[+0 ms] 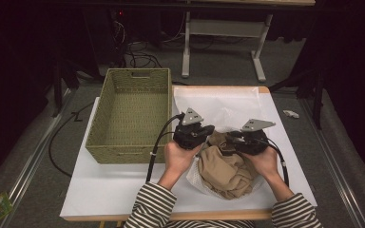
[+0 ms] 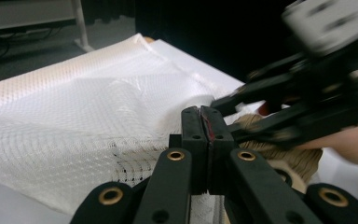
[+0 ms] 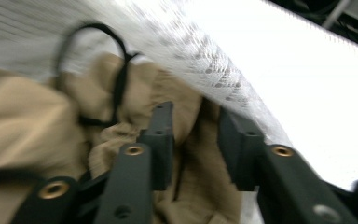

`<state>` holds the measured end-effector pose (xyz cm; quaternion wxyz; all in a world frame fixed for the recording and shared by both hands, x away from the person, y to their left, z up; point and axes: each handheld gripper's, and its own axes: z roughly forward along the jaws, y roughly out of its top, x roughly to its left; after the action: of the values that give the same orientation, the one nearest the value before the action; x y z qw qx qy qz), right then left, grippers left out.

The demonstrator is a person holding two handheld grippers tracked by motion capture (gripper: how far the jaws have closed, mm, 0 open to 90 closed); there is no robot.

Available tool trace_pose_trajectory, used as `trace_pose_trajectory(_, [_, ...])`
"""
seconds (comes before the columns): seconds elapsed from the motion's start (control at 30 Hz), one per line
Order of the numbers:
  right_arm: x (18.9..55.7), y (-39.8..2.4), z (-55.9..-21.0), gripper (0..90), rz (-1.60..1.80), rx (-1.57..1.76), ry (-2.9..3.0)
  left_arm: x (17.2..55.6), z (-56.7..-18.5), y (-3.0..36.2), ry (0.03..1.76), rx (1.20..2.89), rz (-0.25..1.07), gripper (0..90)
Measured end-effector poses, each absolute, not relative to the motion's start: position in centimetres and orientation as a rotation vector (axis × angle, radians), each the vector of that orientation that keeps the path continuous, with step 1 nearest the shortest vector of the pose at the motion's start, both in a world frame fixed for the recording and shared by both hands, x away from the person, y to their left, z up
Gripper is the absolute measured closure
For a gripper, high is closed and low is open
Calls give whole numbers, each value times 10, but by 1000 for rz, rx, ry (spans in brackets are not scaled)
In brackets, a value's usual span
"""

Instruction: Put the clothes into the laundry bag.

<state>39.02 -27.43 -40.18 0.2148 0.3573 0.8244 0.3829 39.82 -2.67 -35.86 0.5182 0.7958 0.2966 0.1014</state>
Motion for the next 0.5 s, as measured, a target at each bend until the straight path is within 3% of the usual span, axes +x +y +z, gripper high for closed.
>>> trace_pose_trajectory(0.07, [376, -280, -393, 535, 1099, 964, 2274, 398, -360, -26, 715, 1912, 247, 893])
trace_pose_trajectory(0.23, [348, -292, -385, 444, 1182, 917, 2295, 398, -362, -26, 721, 1919, 253, 893])
trace_pose_trajectory(0.5, [330, -283, -405, 249, 1197, 849, 2456, 398, -364, -26, 726, 1919, 246, 893])
